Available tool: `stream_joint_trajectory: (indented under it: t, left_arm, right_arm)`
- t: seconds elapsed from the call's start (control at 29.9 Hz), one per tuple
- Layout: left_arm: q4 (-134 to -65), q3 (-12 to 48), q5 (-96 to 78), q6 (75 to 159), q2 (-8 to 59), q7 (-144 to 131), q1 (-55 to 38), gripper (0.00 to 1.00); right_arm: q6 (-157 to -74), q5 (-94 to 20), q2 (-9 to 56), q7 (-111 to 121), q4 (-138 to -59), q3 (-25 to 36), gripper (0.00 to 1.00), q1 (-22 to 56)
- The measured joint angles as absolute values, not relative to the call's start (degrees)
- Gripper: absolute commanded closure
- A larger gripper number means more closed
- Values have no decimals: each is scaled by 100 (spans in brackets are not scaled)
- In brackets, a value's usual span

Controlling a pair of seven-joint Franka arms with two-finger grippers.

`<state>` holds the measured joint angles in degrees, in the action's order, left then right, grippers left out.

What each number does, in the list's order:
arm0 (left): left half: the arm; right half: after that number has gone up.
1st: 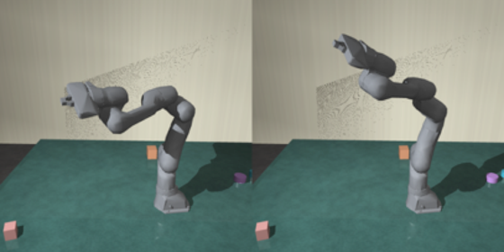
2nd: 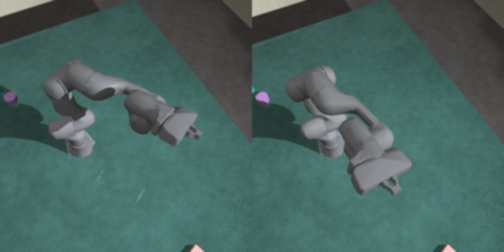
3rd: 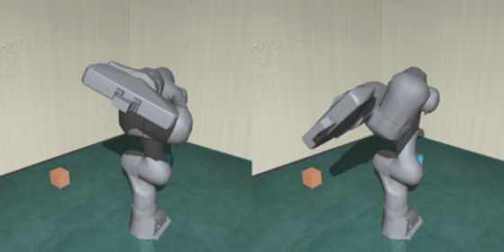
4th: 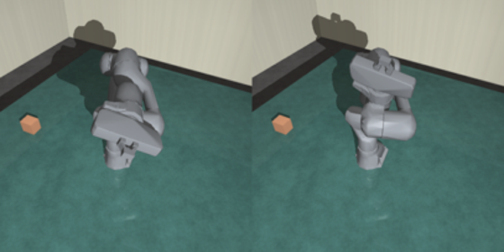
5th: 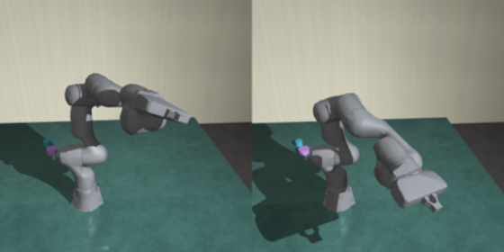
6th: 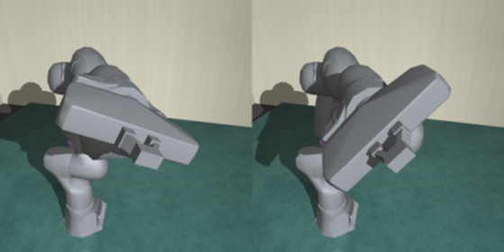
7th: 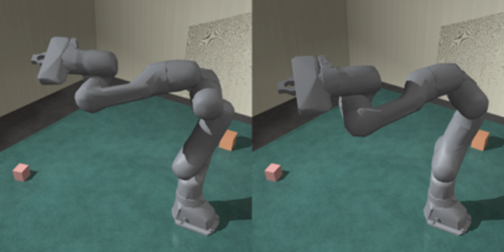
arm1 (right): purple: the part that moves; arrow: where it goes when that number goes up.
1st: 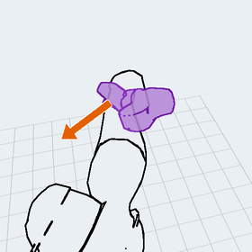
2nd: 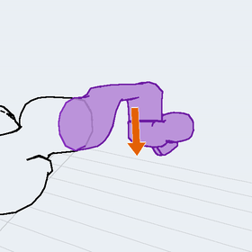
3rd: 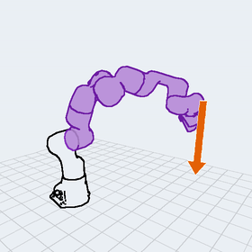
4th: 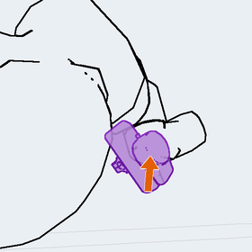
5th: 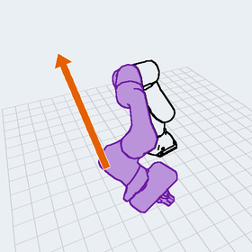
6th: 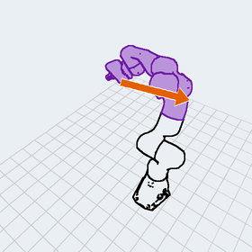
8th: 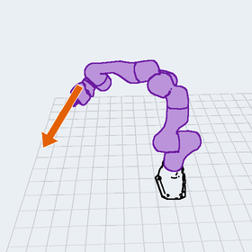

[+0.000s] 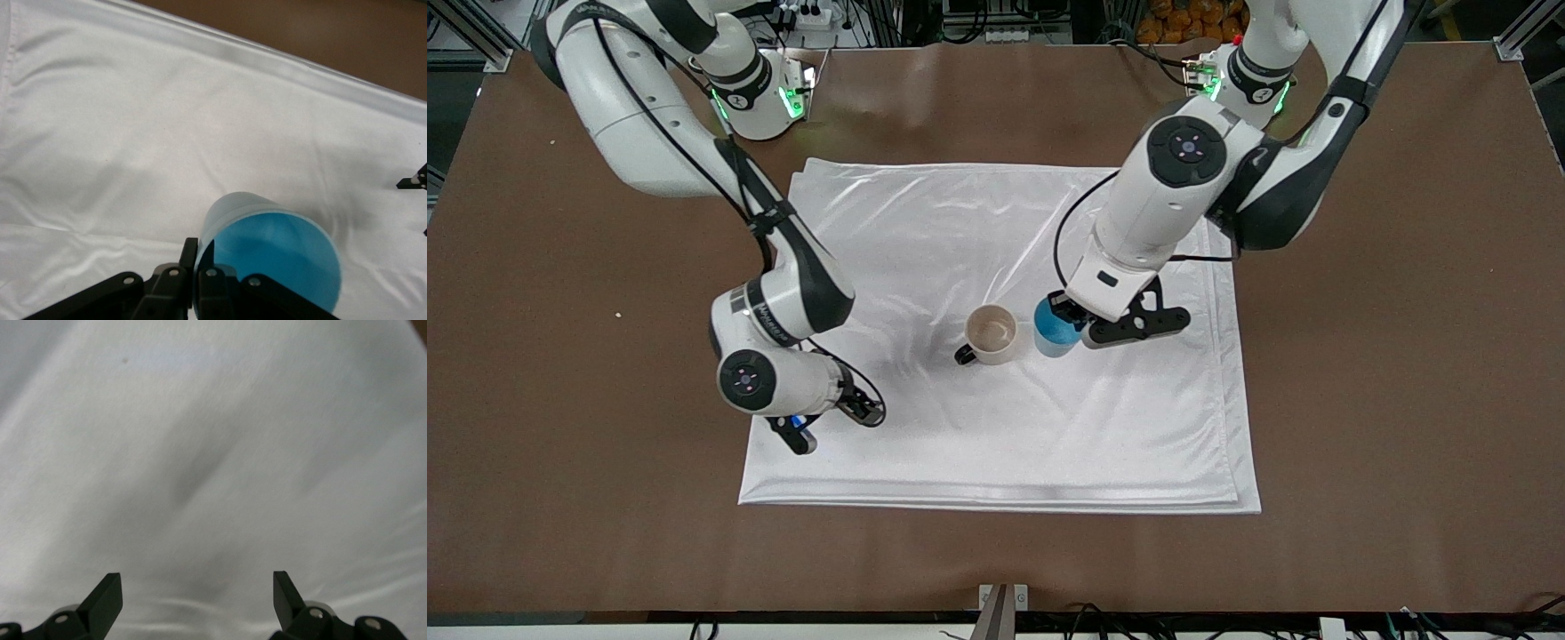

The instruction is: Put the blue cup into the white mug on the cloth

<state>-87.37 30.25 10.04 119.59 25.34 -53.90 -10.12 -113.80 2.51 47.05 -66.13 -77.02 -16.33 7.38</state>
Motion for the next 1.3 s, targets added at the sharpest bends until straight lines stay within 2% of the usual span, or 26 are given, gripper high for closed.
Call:
stream_joint_trajectory:
  t: [0.2,0.4,0.6,0.84,1.04,1.3]
  left_arm:
    - [-8686,2945,1196,11988,2735,-5956,-1457,100]
    - [-8582,2662,1232,12317,3036,-6452,-1921,100]
    - [-8472,1946,1235,12610,3321,-6692,-2737,100]
    - [-8378,1089,1235,12735,3631,-6957,-3742,100]
    - [-8341,951,1235,12763,3774,-7004,-3922,100]
    - [-8316,903,1235,12763,3799,-7004,-3891,100]
  right_arm:
    - [-10864,251,4705,-5180,-7704,-1620,0,223]
    - [-10718,251,4705,-4153,-7724,-1615,0,-237]
    - [-10531,251,4705,-3603,-7749,-1619,0,-550]
    - [-10538,265,4583,-3533,-7978,-1647,0,-546]
    - [-11122,476,4158,-3533,-8718,-1661,0,-537]
    - [-12698,856,3354,-3531,-10503,-1665,0,-535]
